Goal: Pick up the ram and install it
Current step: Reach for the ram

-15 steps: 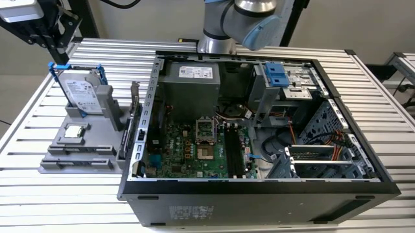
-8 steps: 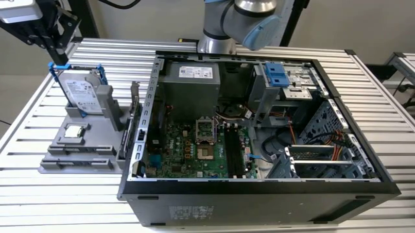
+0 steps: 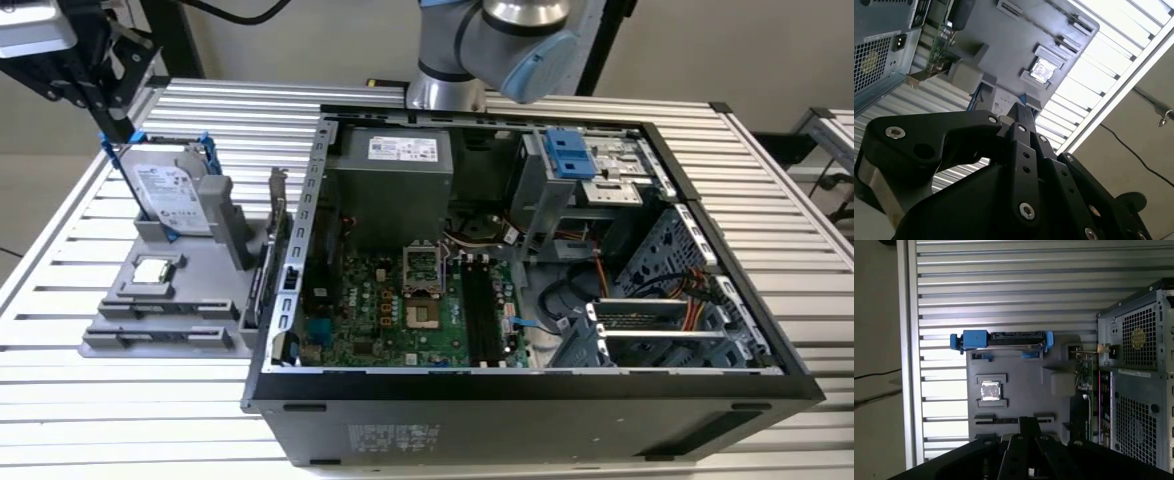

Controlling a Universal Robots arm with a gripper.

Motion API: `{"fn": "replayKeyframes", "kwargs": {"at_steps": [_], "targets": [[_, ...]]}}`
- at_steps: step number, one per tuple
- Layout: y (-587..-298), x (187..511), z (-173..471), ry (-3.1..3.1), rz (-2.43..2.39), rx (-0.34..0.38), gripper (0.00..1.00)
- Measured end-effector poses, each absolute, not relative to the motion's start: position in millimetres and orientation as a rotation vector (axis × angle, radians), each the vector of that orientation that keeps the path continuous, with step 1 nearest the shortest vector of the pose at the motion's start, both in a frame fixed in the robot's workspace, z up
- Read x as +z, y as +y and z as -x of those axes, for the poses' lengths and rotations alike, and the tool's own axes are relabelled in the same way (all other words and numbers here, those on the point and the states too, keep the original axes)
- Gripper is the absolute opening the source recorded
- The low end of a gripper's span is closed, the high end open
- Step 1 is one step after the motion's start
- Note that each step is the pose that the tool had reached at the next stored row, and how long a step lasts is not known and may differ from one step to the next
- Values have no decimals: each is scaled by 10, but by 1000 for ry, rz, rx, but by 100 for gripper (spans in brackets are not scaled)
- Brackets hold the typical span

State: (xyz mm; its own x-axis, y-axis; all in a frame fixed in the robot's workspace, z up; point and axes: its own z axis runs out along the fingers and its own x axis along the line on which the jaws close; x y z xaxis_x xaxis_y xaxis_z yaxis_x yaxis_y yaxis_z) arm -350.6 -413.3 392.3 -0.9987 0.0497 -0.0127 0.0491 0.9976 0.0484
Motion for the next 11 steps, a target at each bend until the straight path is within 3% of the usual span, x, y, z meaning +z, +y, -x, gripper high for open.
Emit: {"fn": "replayKeyframes", "kwargs": {"at_steps": [11], "targets": [[-4273, 3920, 3585, 3126, -75, 75, 0]]}}
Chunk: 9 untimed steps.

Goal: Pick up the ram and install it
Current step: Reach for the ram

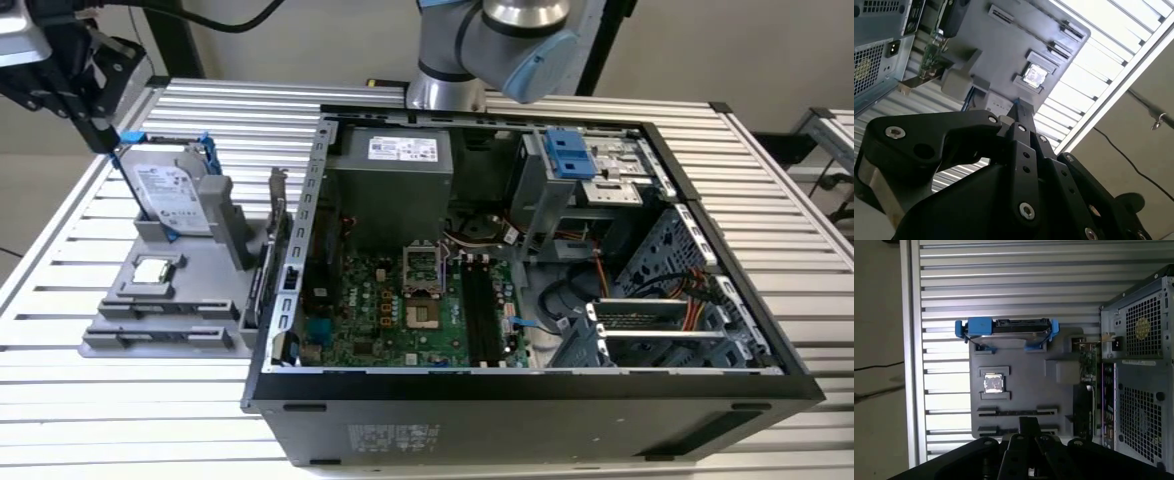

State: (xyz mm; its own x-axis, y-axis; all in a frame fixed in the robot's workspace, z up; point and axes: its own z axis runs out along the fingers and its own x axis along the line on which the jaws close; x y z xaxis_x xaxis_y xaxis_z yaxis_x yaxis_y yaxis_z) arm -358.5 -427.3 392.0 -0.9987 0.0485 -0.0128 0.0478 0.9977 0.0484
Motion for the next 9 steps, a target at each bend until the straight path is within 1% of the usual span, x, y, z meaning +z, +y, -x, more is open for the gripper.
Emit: {"fn": "replayKeyframes", "kwargs": {"at_steps": [9], "targets": [[-4439, 3918, 3659, 3126, -71, 76, 0]]}}
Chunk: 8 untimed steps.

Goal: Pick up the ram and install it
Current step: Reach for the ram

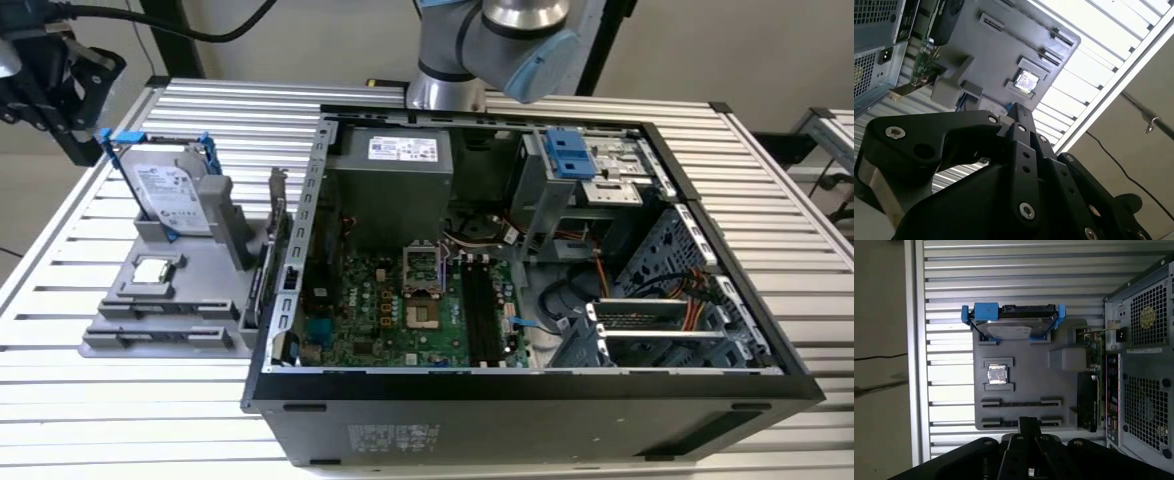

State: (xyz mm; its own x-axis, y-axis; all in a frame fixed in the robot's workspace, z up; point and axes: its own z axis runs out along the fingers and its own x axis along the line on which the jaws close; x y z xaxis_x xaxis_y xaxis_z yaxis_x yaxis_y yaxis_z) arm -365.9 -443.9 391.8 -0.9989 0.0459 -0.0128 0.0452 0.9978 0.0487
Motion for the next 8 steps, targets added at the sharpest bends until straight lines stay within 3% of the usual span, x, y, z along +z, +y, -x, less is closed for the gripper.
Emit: {"fn": "replayKeyframes", "kwargs": {"at_steps": [8], "targets": [[-4549, 3916, 3683, 3126, -67, 76, 0]]}}
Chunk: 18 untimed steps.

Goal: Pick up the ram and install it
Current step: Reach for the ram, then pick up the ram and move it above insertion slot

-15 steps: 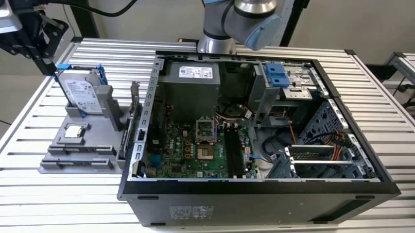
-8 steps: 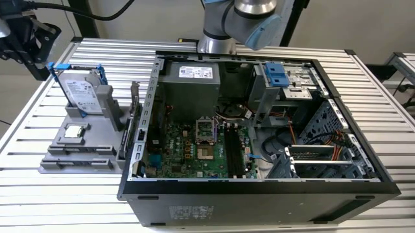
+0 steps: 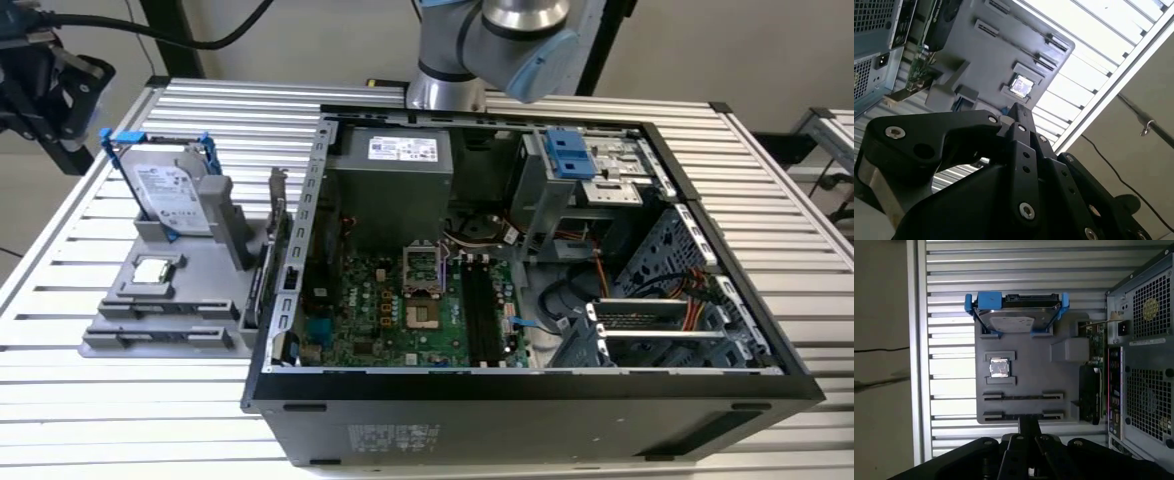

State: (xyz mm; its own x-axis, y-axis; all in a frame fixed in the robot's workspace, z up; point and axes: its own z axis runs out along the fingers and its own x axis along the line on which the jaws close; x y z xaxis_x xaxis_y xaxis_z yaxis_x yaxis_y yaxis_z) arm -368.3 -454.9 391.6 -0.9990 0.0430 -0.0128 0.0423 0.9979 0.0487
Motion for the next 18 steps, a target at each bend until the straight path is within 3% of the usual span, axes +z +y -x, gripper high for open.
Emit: {"fn": "replayKeyframes", "kwargs": {"at_steps": [18], "targets": [[-4784, 3915, 3693, 3127, -53, 76, 0]]}}
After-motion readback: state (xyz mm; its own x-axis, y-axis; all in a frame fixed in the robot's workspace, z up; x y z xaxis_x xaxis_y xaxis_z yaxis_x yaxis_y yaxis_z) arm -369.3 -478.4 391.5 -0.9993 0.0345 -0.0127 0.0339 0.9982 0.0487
